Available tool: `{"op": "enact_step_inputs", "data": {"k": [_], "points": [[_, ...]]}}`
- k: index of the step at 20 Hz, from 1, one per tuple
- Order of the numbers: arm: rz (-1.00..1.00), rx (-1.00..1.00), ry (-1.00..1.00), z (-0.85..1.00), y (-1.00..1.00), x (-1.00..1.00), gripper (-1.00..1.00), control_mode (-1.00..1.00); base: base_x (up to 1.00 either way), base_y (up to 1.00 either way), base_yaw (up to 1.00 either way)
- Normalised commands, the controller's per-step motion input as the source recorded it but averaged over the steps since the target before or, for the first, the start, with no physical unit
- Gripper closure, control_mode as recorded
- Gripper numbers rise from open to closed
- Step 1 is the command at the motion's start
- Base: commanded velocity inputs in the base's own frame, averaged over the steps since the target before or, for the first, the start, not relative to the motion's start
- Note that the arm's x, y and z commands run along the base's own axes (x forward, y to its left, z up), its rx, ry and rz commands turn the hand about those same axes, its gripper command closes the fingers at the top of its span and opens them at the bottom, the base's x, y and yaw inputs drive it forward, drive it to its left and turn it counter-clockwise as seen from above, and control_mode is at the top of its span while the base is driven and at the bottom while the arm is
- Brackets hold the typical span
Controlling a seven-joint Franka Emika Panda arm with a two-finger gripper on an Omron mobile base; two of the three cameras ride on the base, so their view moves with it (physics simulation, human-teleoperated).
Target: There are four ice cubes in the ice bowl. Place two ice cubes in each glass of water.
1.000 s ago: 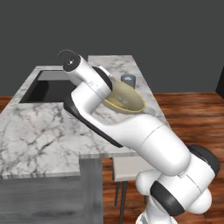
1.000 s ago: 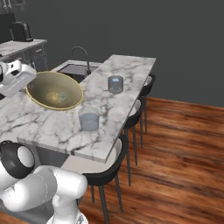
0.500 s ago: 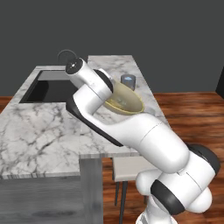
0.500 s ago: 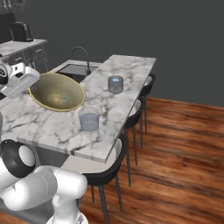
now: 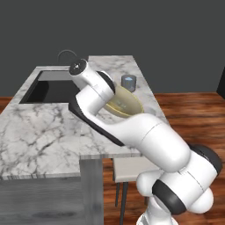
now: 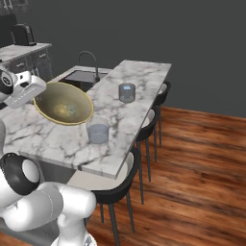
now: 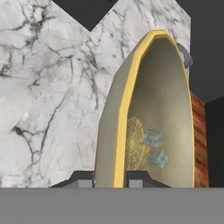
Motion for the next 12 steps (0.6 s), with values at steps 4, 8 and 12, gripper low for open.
{"op": "enact_step_inputs", "data": {"k": [4,8,12], "points": [[0.0,0.01,0.0,0.0,-0.03,0.28,1.0,-1.0,0.0,0.0,0.0],[0.0,0.0,0.0,-0.09,-0.11,0.21,1.0,-1.0,0.0,0.0,0.0],[0.0,0.0,0.0,-0.12,-0.11,0.02,1.0,-1.0,0.0,0.0,0.0]]}}
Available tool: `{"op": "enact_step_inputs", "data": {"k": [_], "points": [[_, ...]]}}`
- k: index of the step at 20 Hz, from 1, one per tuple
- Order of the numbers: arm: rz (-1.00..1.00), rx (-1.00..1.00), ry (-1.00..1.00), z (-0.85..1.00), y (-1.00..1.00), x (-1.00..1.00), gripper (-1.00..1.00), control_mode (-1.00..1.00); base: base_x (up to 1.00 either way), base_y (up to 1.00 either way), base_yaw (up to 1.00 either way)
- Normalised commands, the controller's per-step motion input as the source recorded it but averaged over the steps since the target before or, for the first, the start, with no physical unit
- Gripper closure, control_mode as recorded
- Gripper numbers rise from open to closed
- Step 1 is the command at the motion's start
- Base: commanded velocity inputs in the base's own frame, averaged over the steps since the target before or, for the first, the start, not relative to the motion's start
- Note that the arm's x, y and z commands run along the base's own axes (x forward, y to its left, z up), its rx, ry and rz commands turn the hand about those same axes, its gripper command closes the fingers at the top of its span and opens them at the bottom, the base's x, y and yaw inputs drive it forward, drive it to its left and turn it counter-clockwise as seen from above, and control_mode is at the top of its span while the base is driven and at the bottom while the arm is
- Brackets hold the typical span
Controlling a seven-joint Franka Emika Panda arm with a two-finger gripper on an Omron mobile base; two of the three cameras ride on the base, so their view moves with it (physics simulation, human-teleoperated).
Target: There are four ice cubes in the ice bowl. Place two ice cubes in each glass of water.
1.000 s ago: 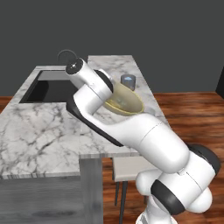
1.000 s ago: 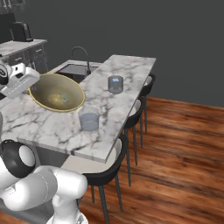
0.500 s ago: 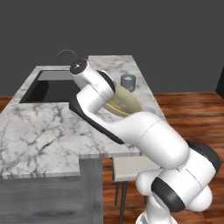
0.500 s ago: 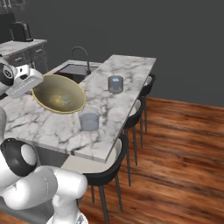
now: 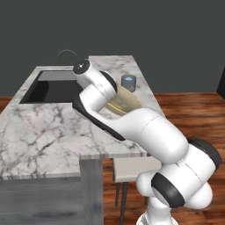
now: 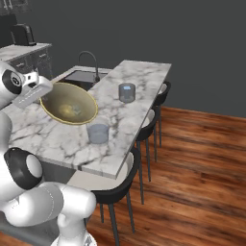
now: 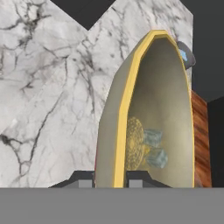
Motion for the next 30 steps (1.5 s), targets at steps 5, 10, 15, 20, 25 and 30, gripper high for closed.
{"op": "enact_step_inputs", "data": {"k": [5,10,15,20,25,30], "points": [[0.0,0.01,0.0,-0.13,-0.09,0.0,1.0,-1.0,0.0,0.0,0.0],[0.0,0.0,0.0,-0.01,-0.02,0.01,1.0,-1.0,0.0,0.0,0.0],[0.0,0.0,0.0,0.0,0.0,-0.11,1.0,-1.0,0.0,0.0,0.0],[0.0,0.02,0.0,0.03,0.05,0.0,1.0,-1.0,0.0,0.0,0.0],[0.0,0.02,0.0,0.14,0.26,0.04,1.0,-1.0,0.0,0.0,0.0],[0.0,0.05,0.0,0.06,0.25,0.01,1.0,-1.0,0.0,0.0,0.0]]}}
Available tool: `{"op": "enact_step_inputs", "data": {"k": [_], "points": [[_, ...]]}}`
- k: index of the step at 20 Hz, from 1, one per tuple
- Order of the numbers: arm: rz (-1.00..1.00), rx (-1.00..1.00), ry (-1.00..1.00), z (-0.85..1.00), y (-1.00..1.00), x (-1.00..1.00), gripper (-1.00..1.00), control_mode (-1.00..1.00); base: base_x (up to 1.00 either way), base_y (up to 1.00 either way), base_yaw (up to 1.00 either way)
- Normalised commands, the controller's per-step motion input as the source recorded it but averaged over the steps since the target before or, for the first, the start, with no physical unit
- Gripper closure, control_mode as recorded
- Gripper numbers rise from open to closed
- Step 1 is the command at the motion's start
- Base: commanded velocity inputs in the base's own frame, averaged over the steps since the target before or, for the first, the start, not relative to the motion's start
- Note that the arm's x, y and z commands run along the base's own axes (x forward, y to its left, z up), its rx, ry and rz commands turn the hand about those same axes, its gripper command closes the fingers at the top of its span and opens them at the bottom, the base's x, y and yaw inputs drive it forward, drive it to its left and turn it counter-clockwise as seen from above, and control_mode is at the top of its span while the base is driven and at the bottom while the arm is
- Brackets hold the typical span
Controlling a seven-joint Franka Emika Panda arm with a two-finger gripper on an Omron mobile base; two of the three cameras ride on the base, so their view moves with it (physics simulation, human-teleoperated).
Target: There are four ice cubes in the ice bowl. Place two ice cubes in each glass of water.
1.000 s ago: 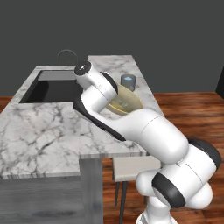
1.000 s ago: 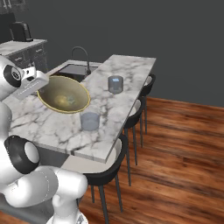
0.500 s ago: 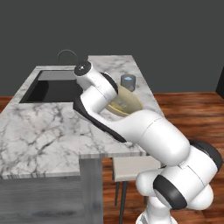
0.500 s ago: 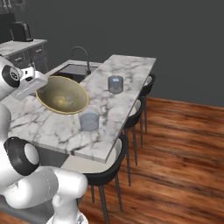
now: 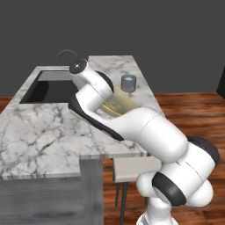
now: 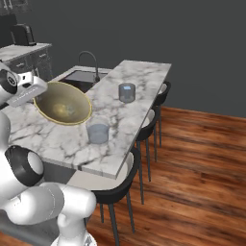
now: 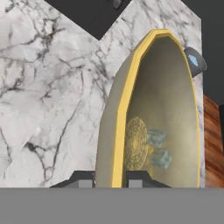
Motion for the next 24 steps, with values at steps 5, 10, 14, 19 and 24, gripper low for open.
{"op": "enact_step_inputs", "data": {"k": [5,10,14,19,24], "points": [[0.0,0.1,0.0,0.03,0.0,0.0,1.0,-1.0,0.0,0.0,0.0],[0.0,0.06,-0.02,0.2,0.0,0.0,1.0,-1.0,0.0,0.0,0.0],[0.0,0.03,-0.02,0.29,0.0,0.0,1.0,-1.0,0.0,0.0,0.0],[0.0,0.0,0.0,0.06,-0.2,0.0,1.0,-1.0,0.0,0.0,0.0],[0.0,0.0,0.0,0.0,-0.32,0.0,1.0,-1.0,0.0,0.0,0.0]]}}
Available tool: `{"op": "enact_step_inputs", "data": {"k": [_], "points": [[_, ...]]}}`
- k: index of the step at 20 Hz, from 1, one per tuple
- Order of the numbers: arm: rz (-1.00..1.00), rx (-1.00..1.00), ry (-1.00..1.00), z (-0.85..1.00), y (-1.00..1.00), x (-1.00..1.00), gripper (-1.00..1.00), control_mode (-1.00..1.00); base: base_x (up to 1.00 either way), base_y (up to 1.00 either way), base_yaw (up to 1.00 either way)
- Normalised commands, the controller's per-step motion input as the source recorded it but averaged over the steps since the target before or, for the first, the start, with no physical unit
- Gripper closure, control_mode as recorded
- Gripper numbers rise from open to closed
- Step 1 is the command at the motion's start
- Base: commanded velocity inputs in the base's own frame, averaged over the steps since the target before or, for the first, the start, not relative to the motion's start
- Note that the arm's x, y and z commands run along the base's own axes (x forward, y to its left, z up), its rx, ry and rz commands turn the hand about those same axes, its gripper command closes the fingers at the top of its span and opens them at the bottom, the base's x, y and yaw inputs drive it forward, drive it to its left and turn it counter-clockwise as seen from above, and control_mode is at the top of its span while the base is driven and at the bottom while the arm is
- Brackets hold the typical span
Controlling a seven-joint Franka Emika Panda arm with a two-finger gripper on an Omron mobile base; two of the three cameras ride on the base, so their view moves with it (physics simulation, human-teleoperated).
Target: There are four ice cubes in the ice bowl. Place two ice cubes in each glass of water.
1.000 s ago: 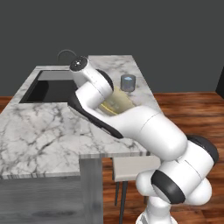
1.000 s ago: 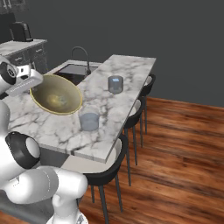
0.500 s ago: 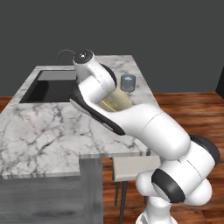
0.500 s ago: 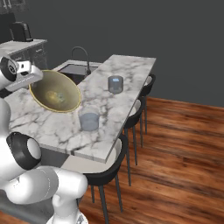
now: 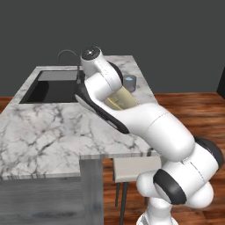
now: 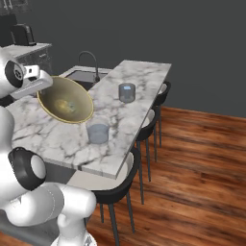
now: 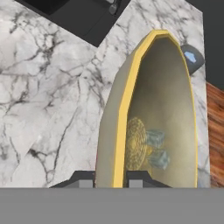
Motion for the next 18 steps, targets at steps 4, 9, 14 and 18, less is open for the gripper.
{"op": "enact_step_inputs", "data": {"k": [4,9,14,18], "points": [[0.0,0.0,0.0,0.0,-0.29,0.0,1.0,-1.0,0.0,0.0,0.0],[0.0,0.0,0.0,0.0,-0.32,-0.01,1.0,-1.0,0.0,0.0,0.0],[0.0,0.0,0.0,0.0,-0.03,-0.04,1.0,-1.0,0.0,0.0,0.0],[0.0,0.0,0.0,0.0,0.0,0.0,1.0,-1.0,0.0,0.0,0.0]]}}
